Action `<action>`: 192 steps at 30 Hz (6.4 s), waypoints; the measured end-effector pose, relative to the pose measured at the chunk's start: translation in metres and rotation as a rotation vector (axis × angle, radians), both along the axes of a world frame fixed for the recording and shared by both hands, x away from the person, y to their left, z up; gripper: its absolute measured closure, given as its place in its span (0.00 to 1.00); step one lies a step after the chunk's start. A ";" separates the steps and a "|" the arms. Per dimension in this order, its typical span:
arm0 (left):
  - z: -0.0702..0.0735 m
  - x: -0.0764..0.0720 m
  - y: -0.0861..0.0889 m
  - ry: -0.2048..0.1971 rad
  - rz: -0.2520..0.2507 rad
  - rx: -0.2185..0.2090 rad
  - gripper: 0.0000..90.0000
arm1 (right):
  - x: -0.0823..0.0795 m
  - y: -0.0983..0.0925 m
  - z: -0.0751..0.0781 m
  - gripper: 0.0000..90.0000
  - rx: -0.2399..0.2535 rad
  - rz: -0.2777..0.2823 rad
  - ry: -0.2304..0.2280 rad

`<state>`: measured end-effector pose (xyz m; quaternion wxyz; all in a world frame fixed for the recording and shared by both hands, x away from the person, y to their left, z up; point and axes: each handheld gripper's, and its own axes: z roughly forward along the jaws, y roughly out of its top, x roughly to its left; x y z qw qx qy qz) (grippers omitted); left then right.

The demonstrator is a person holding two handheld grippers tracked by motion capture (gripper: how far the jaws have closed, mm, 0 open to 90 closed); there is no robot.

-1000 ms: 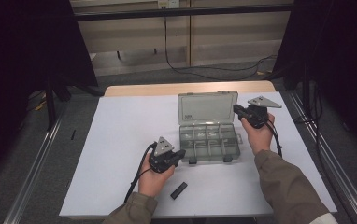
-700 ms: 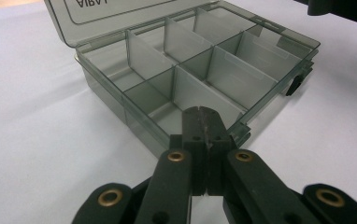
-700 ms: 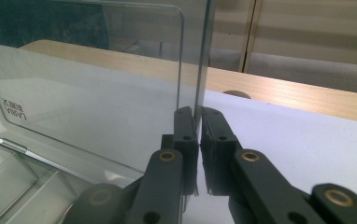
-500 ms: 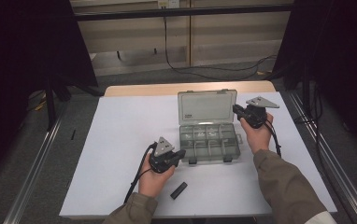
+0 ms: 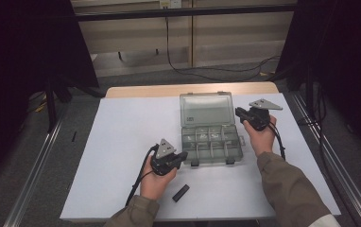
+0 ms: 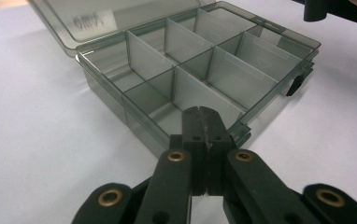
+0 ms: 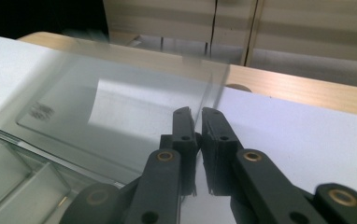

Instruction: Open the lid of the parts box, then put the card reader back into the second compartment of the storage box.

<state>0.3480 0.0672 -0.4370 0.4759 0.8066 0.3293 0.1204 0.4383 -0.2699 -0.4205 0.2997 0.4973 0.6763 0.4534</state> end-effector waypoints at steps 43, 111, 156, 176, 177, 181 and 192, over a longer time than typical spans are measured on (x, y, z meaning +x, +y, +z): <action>0.013 -0.010 0.025 0.037 -0.004 -0.123 0.33 | -0.123 -0.025 -0.008 0.46 0.127 0.167 -0.113; 0.009 -0.035 0.027 0.139 -0.094 0.045 0.13 | -0.170 -0.019 -0.023 0.06 0.108 0.219 -0.133; -0.008 -0.055 0.017 0.212 -0.205 0.169 0.73 | -0.171 -0.020 -0.021 0.08 0.097 0.228 -0.151; -0.008 -0.056 0.017 0.194 -0.180 0.179 0.81 | -0.170 -0.019 -0.021 0.09 0.099 0.237 -0.151; -0.008 -0.056 0.017 0.188 -0.172 0.186 0.80 | -0.170 -0.019 -0.021 0.09 0.099 0.238 -0.149; -0.008 -0.056 0.020 0.194 -0.162 0.179 0.78 | -0.170 -0.019 -0.021 0.09 0.098 0.240 -0.148; -0.007 -0.063 0.015 0.171 -0.140 0.231 0.82 | -0.169 -0.020 -0.021 0.09 0.095 0.236 -0.150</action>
